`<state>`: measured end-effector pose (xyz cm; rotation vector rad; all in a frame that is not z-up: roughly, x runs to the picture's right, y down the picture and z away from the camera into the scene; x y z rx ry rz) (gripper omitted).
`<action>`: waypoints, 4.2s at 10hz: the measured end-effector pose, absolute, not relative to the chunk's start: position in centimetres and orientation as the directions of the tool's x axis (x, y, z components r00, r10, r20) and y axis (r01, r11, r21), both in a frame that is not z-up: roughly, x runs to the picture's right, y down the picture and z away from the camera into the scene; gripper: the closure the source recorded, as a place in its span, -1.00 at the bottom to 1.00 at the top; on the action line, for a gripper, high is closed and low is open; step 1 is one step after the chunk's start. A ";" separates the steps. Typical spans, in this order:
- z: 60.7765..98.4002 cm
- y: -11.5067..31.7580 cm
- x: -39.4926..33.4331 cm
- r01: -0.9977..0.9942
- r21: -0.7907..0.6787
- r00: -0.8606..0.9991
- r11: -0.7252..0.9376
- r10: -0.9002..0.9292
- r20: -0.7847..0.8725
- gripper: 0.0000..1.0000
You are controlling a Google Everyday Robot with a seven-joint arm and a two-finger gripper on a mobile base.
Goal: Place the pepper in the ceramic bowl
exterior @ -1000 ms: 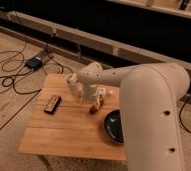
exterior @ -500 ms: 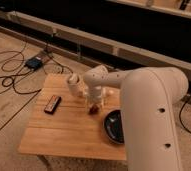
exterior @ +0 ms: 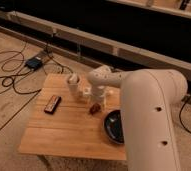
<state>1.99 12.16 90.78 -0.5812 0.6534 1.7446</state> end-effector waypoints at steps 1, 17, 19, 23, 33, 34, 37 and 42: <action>91.2 12.0 2.2 -0.966 0.138 -0.254 -0.219 0.694 -0.674 -0.30; 83.4 8.6 2.8 -0.971 0.112 -0.233 -0.211 0.727 -0.646 1.00; 81.5 8.9 3.9 -0.965 0.128 -0.256 -0.228 0.728 -0.636 1.00; 77.9 12.2 6.6 -0.940 0.196 -0.337 -0.278 0.695 -0.635 1.00; 77.9 19.7 14.2 -0.841 0.395 -0.541 -0.369 0.567 -0.621 0.58; 78.5 19.8 14.5 -0.839 0.404 -0.545 -0.365 0.564 -0.621 0.36; 79.6 19.6 14.7 -0.843 0.408 -0.538 -0.351 0.566 -0.625 -0.19; 79.8 19.0 15.1 -0.844 0.411 -0.535 -0.344 0.573 -0.620 -0.22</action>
